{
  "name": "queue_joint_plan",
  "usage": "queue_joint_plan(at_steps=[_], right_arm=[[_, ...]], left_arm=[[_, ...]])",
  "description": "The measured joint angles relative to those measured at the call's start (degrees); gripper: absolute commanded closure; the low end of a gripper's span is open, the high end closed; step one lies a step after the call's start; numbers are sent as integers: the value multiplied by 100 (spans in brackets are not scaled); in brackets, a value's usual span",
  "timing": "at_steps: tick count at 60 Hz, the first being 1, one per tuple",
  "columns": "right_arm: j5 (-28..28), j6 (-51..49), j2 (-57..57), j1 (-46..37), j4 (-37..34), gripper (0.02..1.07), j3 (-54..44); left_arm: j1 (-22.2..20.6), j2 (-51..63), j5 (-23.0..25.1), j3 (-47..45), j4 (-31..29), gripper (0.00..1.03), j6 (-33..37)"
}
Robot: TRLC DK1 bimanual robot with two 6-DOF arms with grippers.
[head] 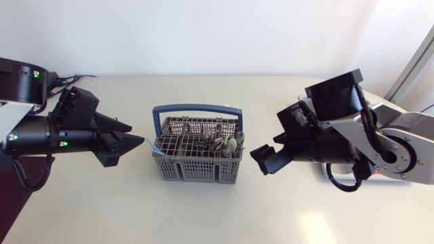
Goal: Transfer all utensils from the basket to the drawer tray.
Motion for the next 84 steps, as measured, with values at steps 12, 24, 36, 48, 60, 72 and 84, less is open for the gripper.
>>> queue_joint_plan(at_steps=[12,24,36,48,60,72,84], right_arm=[[0,0,-22,4,-13,7,-2],[2,0,-92,4,-15,7,-63],[2,0,-92,22,-15,7,-76],[2,0,-96,72,-15,7,-76],[2,0,-98,76,-17,7,-76],[2,0,-133,155,-22,7,-76],[4,0,-162,166,-63,7,-76]], left_arm=[[-304,175,4,140,-11,57,-293],[-328,352,4,140,-22,61,-365],[-345,417,2,140,7,71,-380],[-505,492,4,140,42,79,-422],[-595,492,4,140,42,89,-426],[-599,492,0,140,44,98,-461],[-658,518,-22,140,111,100,-463]])
